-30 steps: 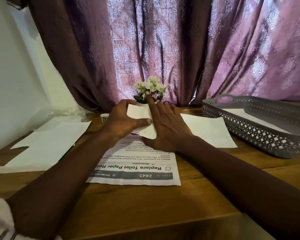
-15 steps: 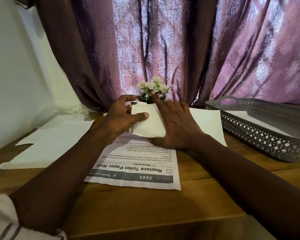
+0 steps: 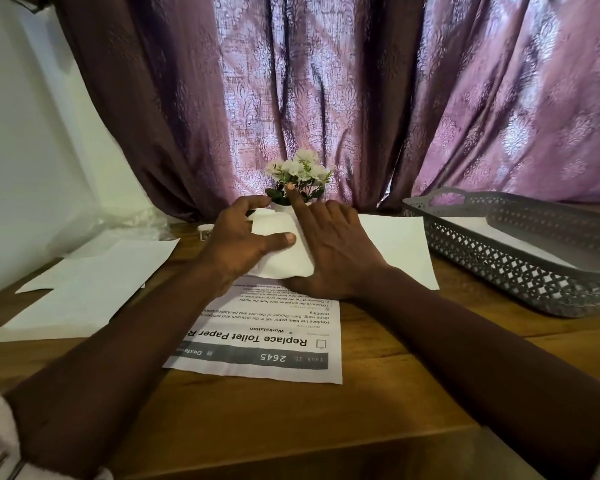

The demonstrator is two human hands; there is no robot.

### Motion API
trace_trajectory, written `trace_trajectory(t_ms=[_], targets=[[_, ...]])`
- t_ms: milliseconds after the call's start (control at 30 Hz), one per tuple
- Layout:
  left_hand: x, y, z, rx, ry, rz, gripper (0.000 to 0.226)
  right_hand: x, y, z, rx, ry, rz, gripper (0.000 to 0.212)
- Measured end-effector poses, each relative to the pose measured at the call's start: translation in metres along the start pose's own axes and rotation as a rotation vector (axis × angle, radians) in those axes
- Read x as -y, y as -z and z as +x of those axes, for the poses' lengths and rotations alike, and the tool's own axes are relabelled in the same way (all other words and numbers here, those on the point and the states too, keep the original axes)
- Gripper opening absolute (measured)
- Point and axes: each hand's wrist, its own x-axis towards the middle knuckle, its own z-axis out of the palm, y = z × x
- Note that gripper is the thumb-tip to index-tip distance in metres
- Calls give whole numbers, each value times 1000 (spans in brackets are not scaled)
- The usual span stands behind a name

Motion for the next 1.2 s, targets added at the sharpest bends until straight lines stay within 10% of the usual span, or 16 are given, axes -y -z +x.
trace_trajectory(t_ms=[233, 433, 567, 900, 1200], targets=[[-2, 5, 4, 86, 11, -49, 71, 2, 0, 0, 18, 2, 16, 125], [-5, 37, 10, -377, -6, 236, 33, 3, -2, 0, 131, -65, 109, 114], [4, 36, 5, -137, 341, 39, 19, 2, -3, -2, 212, -88, 198, 109], [7, 31, -1, -159, 192, 498, 21, 8, -13, -2, 653, -120, 367, 81], [8, 26, -4, 186, 137, 631, 13, 9, -3, 0, 581, -162, 415, 61]])
